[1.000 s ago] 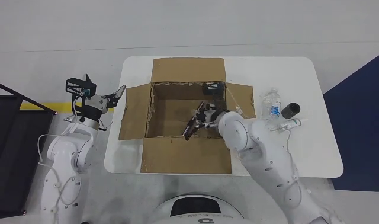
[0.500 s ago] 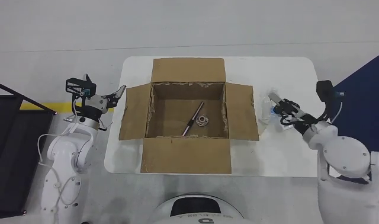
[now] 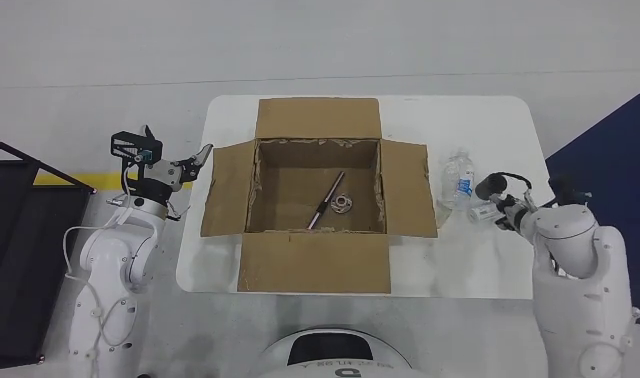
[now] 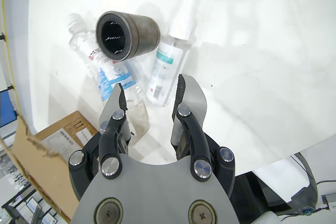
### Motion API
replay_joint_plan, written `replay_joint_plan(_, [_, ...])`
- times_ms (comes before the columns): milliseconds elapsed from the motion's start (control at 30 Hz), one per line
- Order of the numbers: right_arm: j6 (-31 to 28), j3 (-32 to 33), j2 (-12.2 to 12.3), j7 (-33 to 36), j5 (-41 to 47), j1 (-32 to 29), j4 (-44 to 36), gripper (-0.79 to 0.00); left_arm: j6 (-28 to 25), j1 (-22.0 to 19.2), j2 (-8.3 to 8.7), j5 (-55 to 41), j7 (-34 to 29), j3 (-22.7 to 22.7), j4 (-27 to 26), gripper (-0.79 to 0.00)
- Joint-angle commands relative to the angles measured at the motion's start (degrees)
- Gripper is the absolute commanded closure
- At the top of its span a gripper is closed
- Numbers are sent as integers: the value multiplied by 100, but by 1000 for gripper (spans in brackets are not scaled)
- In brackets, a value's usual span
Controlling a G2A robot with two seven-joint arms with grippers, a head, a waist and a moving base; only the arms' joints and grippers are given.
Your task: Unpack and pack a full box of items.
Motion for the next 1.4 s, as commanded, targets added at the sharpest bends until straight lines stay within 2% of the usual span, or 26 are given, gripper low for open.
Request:
replay_joint_plan(0, [0,-88,29,-12,-143,169,337,-369,0,0,0,0,0,0,0,-785])
replay_joint_plan(167, [-104,-341,95,92,-401,552,990,-385,0,0,0,0,0,0,0,-785])
replay_joint_plan(367, [-154,-526,143,143,-515,809,1491,-357,0,0,0,0,0,0,0,-785])
replay_joint_plan(433, [-181,-567,158,170,-528,845,1600,-296,0,0,0,0,0,0,0,-785])
replay_joint_plan(533, [-209,-548,181,198,-492,836,1654,-95,0,0,0,0,0,0,0,-785])
replay_joint_plan(567, [-231,-528,188,220,-446,815,1635,0,0,0,0,0,0,0,0,-785])
replay_joint_plan(800, [-341,-123,247,329,61,385,914,0,0,0,0,0,0,0,0,-785])
replay_joint_plan(967, [-532,618,237,454,1175,-190,-210,0,0,0,0,0,0,0,0,-785])
replay_joint_plan(1100, [-1344,1193,125,85,2659,-757,-1010,0,0,0,0,0,0,0,0,-785])
replay_joint_plan(1200, [-2360,1386,-5,-256,4040,-1254,-1740,0,0,0,0,0,0,0,0,-785])
replay_joint_plan(1300, [-3262,1131,-74,-238,4784,-1680,-2343,0,0,0,0,0,0,0,0,-785])
replay_joint_plan(1367, [-3515,747,-71,-155,4702,-1743,-2584,0,0,0,0,0,0,0,0,-785])
